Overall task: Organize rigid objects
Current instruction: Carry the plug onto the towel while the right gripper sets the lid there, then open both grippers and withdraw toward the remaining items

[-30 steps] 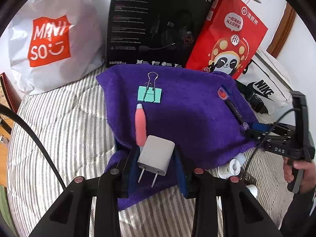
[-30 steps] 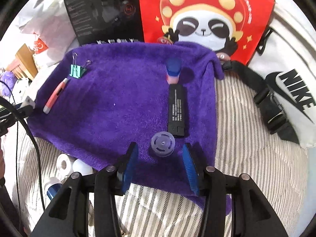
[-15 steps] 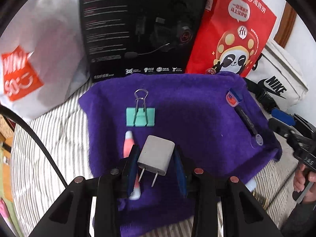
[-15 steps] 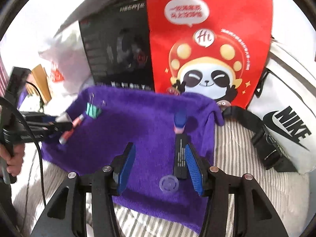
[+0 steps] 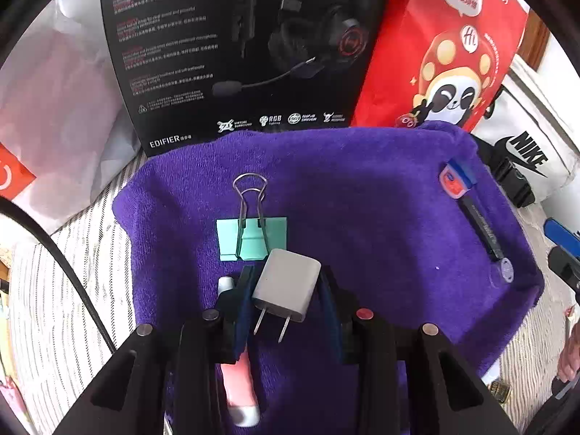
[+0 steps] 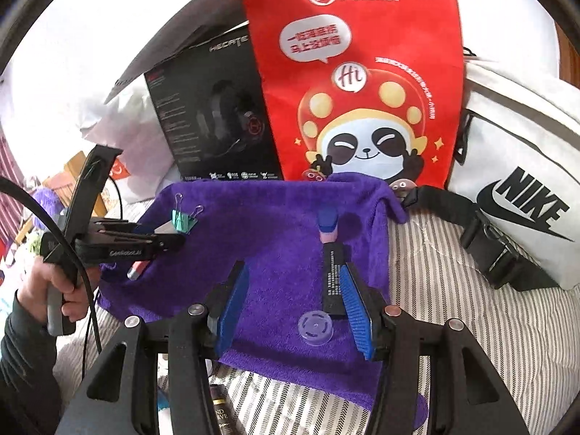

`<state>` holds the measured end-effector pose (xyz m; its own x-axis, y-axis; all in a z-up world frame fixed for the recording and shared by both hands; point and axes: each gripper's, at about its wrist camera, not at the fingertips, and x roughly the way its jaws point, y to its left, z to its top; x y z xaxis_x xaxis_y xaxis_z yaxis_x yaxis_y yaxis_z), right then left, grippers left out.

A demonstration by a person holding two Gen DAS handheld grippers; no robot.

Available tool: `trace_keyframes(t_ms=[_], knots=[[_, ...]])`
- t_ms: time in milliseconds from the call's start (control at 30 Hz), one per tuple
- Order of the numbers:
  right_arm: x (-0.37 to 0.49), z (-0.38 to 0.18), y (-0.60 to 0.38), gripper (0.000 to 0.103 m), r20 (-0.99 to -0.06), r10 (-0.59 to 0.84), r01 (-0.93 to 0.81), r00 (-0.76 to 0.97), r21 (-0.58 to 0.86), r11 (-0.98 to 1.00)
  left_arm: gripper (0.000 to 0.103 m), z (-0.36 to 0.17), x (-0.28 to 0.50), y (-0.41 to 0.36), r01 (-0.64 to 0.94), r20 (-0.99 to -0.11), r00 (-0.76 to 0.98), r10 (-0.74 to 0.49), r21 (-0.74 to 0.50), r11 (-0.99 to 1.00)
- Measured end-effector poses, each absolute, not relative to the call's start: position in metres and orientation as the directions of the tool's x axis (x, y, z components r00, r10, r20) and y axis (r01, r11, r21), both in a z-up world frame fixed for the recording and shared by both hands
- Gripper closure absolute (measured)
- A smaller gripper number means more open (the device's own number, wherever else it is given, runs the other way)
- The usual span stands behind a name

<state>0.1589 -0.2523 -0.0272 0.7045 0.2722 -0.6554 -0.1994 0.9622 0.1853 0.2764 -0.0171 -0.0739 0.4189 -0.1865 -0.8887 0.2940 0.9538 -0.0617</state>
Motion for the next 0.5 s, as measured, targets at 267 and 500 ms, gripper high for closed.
trace_keyframes(t_ms=[267,500], knots=[[0.159,-0.033,-0.242,0.051,-0.671,0.255,-0.221,0.697,0.137,0.966,0.07,-0.079,0.275,-0.026,0.316,-0.888,0.437,-0.144,0.002,0.949],[0.159,-0.034,-0.244,0.051,-0.671,0.252,-0.215,0.697,0.14,0.967,0.069,-0.079,0.27,-0.042,0.318,-0.884,0.452,-0.121,0.033,0.947]])
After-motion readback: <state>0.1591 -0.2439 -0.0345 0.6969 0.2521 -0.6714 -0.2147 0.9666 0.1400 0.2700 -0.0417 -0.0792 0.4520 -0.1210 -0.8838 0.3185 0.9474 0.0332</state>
